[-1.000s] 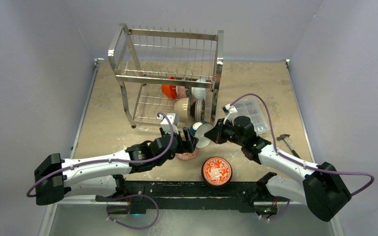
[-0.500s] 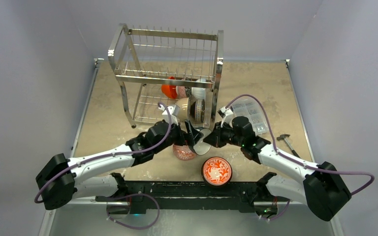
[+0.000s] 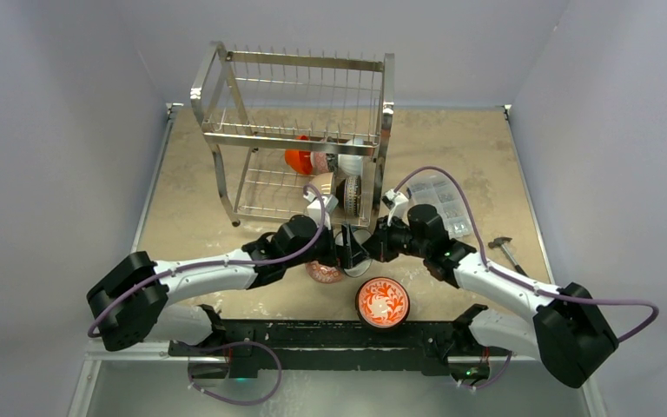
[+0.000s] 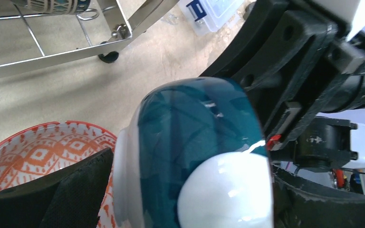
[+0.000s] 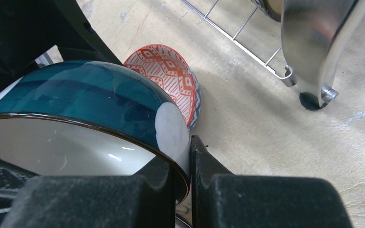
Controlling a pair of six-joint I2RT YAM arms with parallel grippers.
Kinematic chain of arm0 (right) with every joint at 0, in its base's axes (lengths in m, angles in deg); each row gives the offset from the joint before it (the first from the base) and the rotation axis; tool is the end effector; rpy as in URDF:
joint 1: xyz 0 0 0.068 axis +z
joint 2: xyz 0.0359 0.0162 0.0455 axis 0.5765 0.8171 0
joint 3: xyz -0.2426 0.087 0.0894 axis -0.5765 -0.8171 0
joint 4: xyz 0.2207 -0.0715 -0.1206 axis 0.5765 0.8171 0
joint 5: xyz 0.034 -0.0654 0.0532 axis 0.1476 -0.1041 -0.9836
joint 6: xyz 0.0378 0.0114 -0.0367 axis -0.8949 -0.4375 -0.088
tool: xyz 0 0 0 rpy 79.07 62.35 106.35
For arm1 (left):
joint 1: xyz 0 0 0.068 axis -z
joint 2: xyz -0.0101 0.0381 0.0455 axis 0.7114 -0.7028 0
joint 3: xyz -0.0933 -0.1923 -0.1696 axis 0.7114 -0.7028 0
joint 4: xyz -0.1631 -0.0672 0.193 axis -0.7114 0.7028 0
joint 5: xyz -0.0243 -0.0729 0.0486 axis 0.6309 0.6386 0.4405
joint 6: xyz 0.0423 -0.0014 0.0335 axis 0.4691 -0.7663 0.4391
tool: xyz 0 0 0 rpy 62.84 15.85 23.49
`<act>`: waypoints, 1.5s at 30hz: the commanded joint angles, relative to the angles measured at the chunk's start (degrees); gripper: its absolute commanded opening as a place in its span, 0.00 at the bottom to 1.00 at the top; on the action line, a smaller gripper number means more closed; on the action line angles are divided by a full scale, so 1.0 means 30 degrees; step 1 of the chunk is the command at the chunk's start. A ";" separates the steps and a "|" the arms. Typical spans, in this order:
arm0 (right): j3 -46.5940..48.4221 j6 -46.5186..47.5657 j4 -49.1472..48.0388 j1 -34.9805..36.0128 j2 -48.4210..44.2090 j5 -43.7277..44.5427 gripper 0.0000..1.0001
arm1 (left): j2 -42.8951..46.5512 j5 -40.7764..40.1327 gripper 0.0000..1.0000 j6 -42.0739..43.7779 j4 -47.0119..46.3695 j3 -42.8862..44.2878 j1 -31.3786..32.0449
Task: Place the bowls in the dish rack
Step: Pick up the bowl from the dish rack.
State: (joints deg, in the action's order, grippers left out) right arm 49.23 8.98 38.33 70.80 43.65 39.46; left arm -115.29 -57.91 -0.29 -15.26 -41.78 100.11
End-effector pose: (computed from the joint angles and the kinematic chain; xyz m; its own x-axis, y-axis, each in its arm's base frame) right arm 0.1820 0.1465 0.2104 -0.6497 0.0611 -0.7578 -0.5830 0.5996 0.5482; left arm 0.1582 -0.2269 0.2069 -0.7881 -0.1577 -0.5950 0.3861 0.6263 -0.6773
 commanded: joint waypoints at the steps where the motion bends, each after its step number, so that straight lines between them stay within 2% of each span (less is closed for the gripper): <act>1: 0.1208 -0.0047 -0.1197 0.0148 -0.0026 -0.0873 0.00 | 0.0330 0.0547 0.86 0.0169 -0.1446 0.0308 -0.0076; 7: 0.1194 -0.0087 -0.1265 0.0147 0.0004 -0.0942 0.00 | 0.0819 0.0535 0.65 0.0036 -0.2144 -0.0025 -0.0083; 15: 0.1294 -0.0038 -0.0963 0.0149 -0.0095 -0.0760 0.01 | 0.0617 0.0878 0.26 -0.0311 -0.2166 0.0091 -0.0067; 18: 0.1332 0.0064 -0.0727 0.0162 -0.0206 -0.0730 0.17 | 0.0567 0.0865 0.11 -0.0520 -0.1958 0.0204 -0.0077; 19: 0.1352 0.0102 -0.0628 0.0149 -0.0248 -0.0723 0.26 | 0.0560 0.0875 0.07 -0.0554 -0.1892 0.0272 -0.0110; 22: 0.1353 0.0104 -0.0373 0.0147 -0.0558 -0.0633 0.45 | 0.0573 0.0791 0.00 -0.0690 -0.1761 0.0307 -0.0181; 23: 0.1354 0.0096 -0.0244 0.0147 -0.0709 -0.0510 0.49 | 0.0601 0.0745 0.00 -0.0795 -0.1706 0.0310 -0.0263; 32: 0.1339 0.0098 0.0722 0.0147 -0.1865 0.0521 0.61 | 0.1668 0.0721 0.00 -0.1545 -0.1717 -0.0468 -0.1464; 43: 0.1323 0.0042 0.0754 0.0147 -0.2426 0.0817 0.64 | 0.3144 0.1576 0.00 -0.2160 -0.1536 -0.1393 -0.3492; 45: 0.1325 0.0046 0.0776 0.0147 -0.2468 0.0823 0.67 | 0.3444 0.1612 0.00 -0.2257 -0.1485 -0.1513 -0.3887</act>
State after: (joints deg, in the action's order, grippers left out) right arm 50.60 9.31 41.24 70.88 37.07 41.91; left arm -108.47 -54.78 -5.14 -15.44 -46.39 90.21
